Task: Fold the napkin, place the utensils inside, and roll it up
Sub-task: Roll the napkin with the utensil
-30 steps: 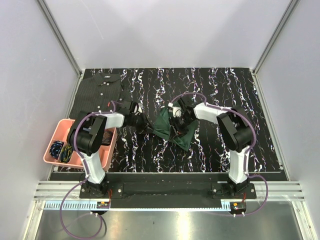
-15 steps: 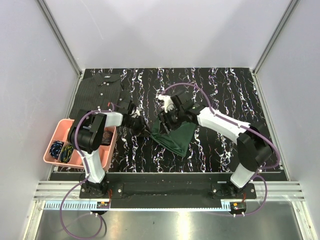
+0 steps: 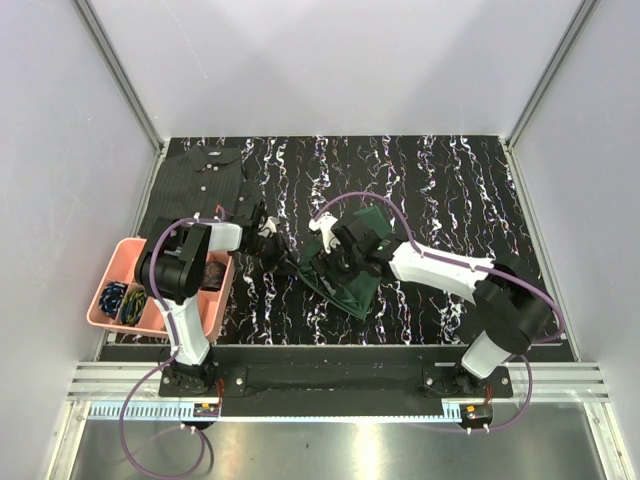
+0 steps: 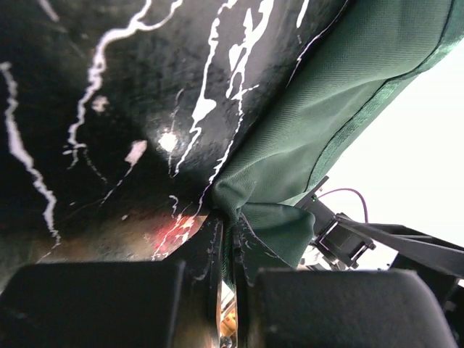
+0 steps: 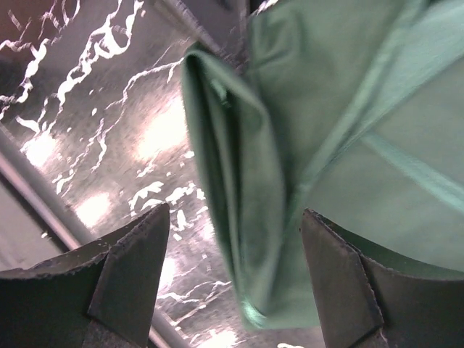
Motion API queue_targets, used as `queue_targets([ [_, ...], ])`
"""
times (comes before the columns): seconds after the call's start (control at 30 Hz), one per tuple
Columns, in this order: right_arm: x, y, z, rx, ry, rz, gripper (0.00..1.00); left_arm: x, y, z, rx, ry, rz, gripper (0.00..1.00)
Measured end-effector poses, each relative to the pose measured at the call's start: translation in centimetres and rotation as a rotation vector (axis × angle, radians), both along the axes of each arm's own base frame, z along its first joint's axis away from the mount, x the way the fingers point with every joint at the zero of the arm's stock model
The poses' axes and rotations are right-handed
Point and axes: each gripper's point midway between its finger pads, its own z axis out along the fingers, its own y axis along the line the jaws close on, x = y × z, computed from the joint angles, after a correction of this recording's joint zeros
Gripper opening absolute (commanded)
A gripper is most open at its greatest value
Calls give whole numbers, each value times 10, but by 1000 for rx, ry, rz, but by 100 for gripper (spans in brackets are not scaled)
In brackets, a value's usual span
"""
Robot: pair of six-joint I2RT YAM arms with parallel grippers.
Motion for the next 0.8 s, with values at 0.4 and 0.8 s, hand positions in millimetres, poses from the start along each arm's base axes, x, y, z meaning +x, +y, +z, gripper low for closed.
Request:
queue_targets([
  [0.4,-14,17,-6,-52,-180,50,78,1,3,0,-14,21,-1,0],
  [0.8,-3,11,-39,-206,-286,22,54,1,8,1,-11,29,5,0],
])
